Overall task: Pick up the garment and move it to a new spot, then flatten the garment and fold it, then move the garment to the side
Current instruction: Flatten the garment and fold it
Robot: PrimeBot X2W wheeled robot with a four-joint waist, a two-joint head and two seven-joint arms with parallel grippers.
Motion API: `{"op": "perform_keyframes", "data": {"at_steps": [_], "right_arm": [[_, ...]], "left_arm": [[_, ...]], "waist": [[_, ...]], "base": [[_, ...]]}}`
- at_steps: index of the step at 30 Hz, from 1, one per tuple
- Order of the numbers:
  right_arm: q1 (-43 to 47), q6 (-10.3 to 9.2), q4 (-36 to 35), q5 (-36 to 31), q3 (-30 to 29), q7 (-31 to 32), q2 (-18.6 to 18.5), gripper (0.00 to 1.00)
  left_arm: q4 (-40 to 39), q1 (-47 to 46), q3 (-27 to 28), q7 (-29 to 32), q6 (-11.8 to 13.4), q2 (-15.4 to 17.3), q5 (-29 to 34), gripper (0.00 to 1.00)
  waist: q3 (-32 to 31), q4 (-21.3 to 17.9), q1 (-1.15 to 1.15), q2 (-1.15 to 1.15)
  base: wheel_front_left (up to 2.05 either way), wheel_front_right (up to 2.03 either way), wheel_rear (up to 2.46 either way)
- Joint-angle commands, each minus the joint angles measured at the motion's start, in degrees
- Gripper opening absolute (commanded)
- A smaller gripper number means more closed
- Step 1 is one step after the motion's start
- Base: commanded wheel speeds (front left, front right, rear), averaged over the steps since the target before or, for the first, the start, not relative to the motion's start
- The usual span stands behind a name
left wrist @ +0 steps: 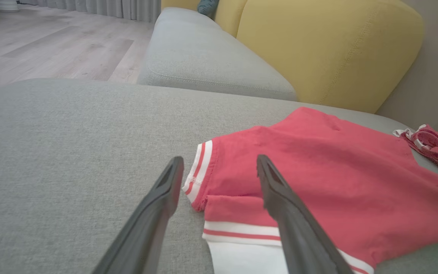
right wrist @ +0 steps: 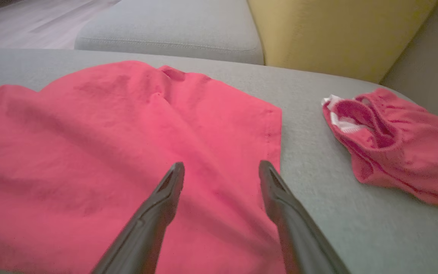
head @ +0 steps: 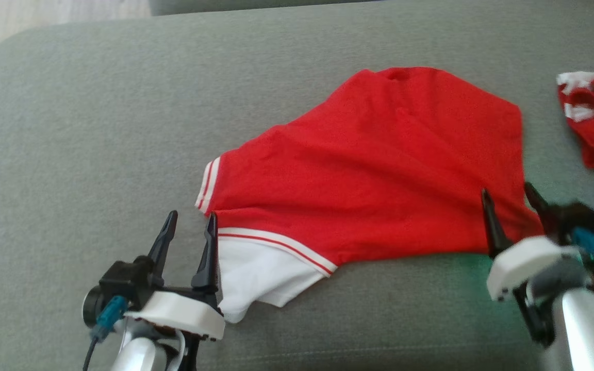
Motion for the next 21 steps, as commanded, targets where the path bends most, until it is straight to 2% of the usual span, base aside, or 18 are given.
{"op": "perform_keyframes", "data": {"at_steps": [1,9,17,18,20,21], "right_arm": [[-4.03,0.37,-0.07,-0.18,2.18,0.66,-2.48,1.0],[-12.11,0.37,10.6,1.49,7.06,5.78,-7.66,1.0],[-19.39,0.37,21.29,8.11,13.1,12.98,-11.78,1.0],[-20.12,0.37,22.41,9.12,13.71,13.78,-12.04,0.98],[-21.49,0.37,24.3,11.19,14.88,15.08,-12.55,0.4],[-22.17,0.37,24.97,11.91,15.46,15.37,-12.92,0.24]], "left_arm": [[-1.74,-1.56,1.39,-0.7,-0.12,-0.15,0.55,1.0],[-1.74,-1.86,1.05,-0.7,-0.08,-0.3,0.28,1.0],[-2.04,-2.51,0.78,-0.7,0.01,-0.4,0.08,1.0],[-2.08,-2.62,0.75,-0.7,0.0,-0.4,0.08,1.0],[-2.18,-2.86,0.72,-0.7,0.01,-0.42,0.09,1.0],[-2.23,-2.97,0.74,-0.7,0.03,-0.42,0.1,1.0]], "waist": [[0.38,1.16,0.0,0.0],[1.09,4.09,0.0,0.0],[2.63,6.0,0.0,0.0],[2.85,6.19,0.0,0.0],[3.29,6.54,0.0,0.0],[3.5,6.68,0.0,0.0]], "base": [[0.0,0.0,0.0],[0.0,0.0,0.0],[0.0,0.0,0.0],[0.0,0.0,0.0],[0.0,0.0,0.0],[0.0,0.0,0.0]]}}
